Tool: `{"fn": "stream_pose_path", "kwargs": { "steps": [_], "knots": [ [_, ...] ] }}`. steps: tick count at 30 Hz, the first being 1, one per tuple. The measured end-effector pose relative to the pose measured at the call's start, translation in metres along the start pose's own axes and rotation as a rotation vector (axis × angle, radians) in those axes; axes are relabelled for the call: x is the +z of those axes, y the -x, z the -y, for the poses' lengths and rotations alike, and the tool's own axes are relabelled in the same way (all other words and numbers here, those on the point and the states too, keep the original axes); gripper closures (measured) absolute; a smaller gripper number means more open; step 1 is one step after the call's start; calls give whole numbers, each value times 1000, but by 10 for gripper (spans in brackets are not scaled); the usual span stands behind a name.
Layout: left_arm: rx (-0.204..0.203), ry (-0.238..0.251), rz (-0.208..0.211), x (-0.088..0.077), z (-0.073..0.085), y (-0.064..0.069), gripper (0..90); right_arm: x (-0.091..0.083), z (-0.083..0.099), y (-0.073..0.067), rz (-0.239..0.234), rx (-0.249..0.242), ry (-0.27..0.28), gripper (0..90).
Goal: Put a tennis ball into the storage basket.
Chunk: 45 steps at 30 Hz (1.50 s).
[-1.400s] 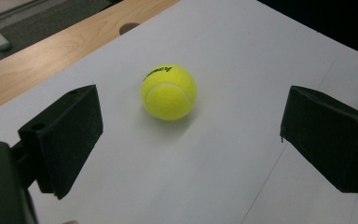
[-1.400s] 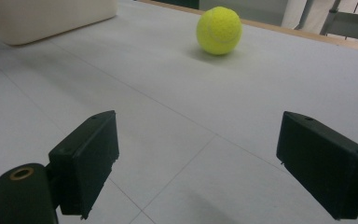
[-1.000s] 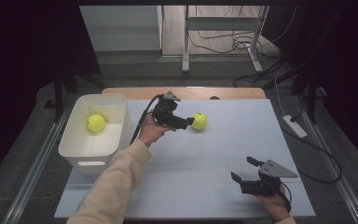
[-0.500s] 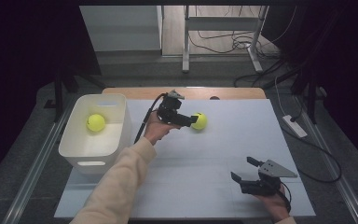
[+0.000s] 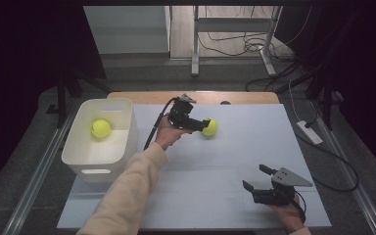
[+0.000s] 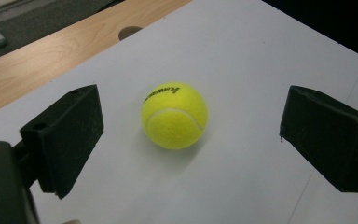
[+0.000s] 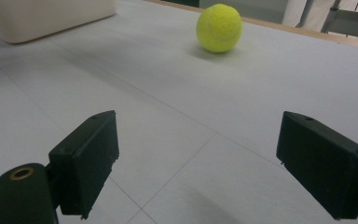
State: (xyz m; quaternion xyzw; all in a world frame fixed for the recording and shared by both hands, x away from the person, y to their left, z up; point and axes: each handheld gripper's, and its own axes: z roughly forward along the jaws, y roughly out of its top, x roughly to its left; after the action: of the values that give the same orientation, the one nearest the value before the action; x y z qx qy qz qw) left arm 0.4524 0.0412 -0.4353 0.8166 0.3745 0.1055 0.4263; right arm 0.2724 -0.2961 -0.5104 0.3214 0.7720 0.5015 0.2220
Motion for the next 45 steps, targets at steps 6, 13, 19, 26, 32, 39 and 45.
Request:
{"fn": "stream_pose_path", "kwargs": {
  "steps": [6, 13, 19, 26, 32, 39, 45],
  "knots": [
    [-13, -8, -12, 7, 0, -5, 64, 0, 0, 1, 2, -1, -1, 130],
    [-10, -30, -15, 18, 1, -6, 62, 0, 0, 0, 0, -1, 0, 130],
    [-14, -46, -13, 29, 2, -5, 58, 0, 0, 1, 1, -4, 0, 130],
    [-12, -63, -11, 38, 1, -4, 54, 0, 0, 1, 1, 1, 2, 130],
    [-14, -69, -13, 44, 1, -4, 54, 0, 1, 1, 0, 0, 2, 130],
    [-24, -74, -11, 51, 3, -6, 55, 0, 1, 1, 0, 2, 2, 130],
    [-16, -82, -12, 56, 4, -5, 55, 0, 1, 1, -3, 3, 4, 130]
  ]
}}
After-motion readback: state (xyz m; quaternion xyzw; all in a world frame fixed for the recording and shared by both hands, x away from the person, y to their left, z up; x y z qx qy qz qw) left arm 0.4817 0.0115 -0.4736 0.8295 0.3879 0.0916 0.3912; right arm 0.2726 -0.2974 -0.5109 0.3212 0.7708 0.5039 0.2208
